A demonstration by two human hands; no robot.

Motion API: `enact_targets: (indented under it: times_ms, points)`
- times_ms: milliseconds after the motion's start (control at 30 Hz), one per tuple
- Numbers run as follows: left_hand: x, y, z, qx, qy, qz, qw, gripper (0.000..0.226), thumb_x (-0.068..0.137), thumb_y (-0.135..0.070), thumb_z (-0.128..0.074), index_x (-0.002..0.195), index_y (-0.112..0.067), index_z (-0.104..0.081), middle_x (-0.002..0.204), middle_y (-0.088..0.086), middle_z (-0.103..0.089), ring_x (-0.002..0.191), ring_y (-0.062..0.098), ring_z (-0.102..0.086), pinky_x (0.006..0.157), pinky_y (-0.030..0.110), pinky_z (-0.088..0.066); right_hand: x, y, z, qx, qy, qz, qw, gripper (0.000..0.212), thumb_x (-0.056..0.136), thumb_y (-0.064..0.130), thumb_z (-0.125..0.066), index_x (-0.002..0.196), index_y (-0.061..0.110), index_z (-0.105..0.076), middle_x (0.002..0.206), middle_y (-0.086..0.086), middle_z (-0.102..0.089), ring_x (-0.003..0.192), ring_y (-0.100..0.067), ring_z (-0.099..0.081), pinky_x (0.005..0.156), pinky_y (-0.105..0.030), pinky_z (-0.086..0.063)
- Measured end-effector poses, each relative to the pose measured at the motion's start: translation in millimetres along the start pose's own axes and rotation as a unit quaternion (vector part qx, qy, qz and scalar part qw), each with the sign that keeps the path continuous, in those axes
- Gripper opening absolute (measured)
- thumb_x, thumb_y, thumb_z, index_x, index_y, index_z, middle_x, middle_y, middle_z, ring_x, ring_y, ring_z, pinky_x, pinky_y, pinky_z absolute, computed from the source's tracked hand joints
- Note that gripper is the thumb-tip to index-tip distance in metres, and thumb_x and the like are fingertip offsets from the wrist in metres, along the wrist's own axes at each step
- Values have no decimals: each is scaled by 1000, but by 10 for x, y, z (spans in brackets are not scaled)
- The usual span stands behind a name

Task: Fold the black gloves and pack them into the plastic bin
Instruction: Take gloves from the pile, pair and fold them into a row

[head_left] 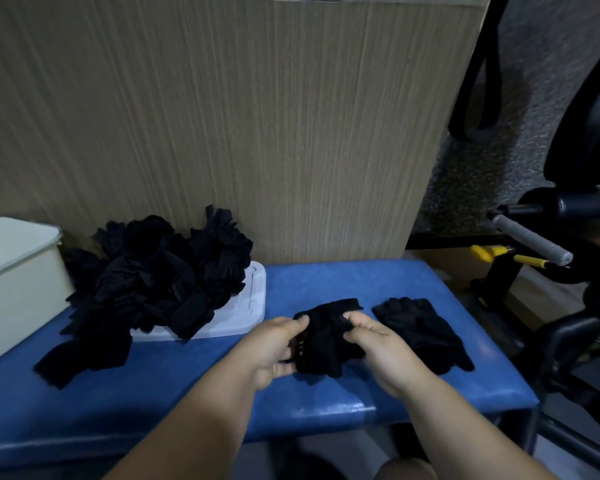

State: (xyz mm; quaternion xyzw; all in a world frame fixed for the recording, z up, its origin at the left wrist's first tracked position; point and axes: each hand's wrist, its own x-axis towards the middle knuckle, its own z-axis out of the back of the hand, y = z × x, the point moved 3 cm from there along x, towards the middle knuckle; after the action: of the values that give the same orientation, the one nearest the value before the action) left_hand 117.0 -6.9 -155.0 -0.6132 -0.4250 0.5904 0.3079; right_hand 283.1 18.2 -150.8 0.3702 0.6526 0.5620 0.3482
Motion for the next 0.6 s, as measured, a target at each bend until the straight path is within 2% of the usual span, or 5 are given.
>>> enact_targets:
  times_ms: [233, 333, 400, 500, 600]
  points:
    - [-49, -33, -18, -60, 2, -52, 997, 11, 97, -15, -54, 107, -17, -58, 103, 7, -70, 90, 23, -68, 78, 43, -56, -21, -1, 53, -91, -84, -15, 992, 22, 94, 3, -45, 103, 11, -64, 101, -3, -69, 95, -14, -62, 89, -28, -46]
    - [-32, -115, 34, -22, -87, -117, 989, 15, 93, -17, -60, 108, -17, -57, 108, 9, -69, 95, 23, -67, 86, 45, -55, -59, 73, 179, -273, -261, 32, 925, 9, 90, 23, -61, 98, 24, -58, 98, 0, -63, 90, -15, -60, 81, -29, -45]
    - [-45, -176, 21, -25, -117, -164, 979, 18, 92, -16, -61, 109, -17, -56, 104, 6, -70, 93, 19, -67, 79, 36, -56, -99, 169, 161, -308, -285, 63, 906, 10, 89, 31, -62, 88, 25, -54, 82, 0, -62, 74, -14, -58, 70, -31, -45]
    - [-130, -264, -94, -5, -107, -237, 966, 16, 91, -9, -61, 105, -17, -58, 95, 0, -71, 86, 12, -67, 68, 20, -51, -106, 238, 31, -206, -226, 5, 952, 20, 93, 40, -57, 91, 20, -56, 62, -3, -63, 55, -14, -56, 61, -34, -47]
    - [-191, -275, -208, 83, -81, -272, 955, 16, 88, -10, -64, 95, -24, -63, 89, -5, -71, 85, 11, -66, 76, 26, -52, -60, 237, -111, 1, -147, -81, 986, 30, 95, 49, -47, 107, 23, -54, 74, -8, -69, 67, -20, -63, 62, -30, -49]
